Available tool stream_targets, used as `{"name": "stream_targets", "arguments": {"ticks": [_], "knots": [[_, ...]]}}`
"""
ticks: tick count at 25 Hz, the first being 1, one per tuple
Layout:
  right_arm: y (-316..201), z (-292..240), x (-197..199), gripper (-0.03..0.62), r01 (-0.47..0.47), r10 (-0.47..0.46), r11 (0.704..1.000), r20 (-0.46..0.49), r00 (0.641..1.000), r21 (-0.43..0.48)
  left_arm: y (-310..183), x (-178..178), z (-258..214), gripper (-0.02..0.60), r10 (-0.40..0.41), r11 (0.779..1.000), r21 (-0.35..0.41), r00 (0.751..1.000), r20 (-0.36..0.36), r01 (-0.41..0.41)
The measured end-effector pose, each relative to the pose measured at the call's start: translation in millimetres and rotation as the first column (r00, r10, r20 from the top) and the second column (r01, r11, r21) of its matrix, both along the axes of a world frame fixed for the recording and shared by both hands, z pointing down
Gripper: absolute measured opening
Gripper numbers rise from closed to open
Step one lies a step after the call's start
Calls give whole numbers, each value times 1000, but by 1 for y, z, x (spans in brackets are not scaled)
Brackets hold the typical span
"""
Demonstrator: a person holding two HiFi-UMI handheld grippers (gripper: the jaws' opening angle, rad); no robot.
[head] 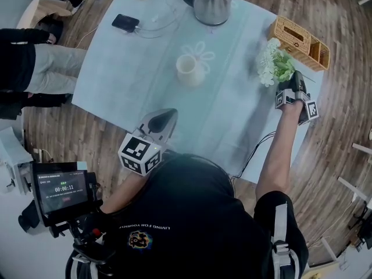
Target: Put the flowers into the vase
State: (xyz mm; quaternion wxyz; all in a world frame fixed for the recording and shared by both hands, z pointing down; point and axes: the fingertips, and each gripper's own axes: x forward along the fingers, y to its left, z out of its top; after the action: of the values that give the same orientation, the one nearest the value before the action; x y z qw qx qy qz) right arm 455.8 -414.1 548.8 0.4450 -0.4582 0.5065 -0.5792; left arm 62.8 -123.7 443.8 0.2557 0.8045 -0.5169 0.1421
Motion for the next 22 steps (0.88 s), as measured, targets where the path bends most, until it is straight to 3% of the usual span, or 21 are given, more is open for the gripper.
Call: {"name": "stream_targets", "arguments": {"ticks": [8,13,17,22], "knots": [[-4,-26,-38,35,56,-59,993,29,998,99,-1,-3,0,8,-18,999,27,1000,-3,18],[-12,-56,-71,34,176,-153,970,-141,978,169,-3,-8,2,8,-37,998,44,999,-14,37],[-18,-74,-92,34,284,-213,940,-323,922,190,-3,-12,4,8,-56,997,54,998,-27,57],[-29,-91,-118,34,414,-268,893,-531,804,175,-11,-17,6,8,-82,994,68,995,-48,85]]}}
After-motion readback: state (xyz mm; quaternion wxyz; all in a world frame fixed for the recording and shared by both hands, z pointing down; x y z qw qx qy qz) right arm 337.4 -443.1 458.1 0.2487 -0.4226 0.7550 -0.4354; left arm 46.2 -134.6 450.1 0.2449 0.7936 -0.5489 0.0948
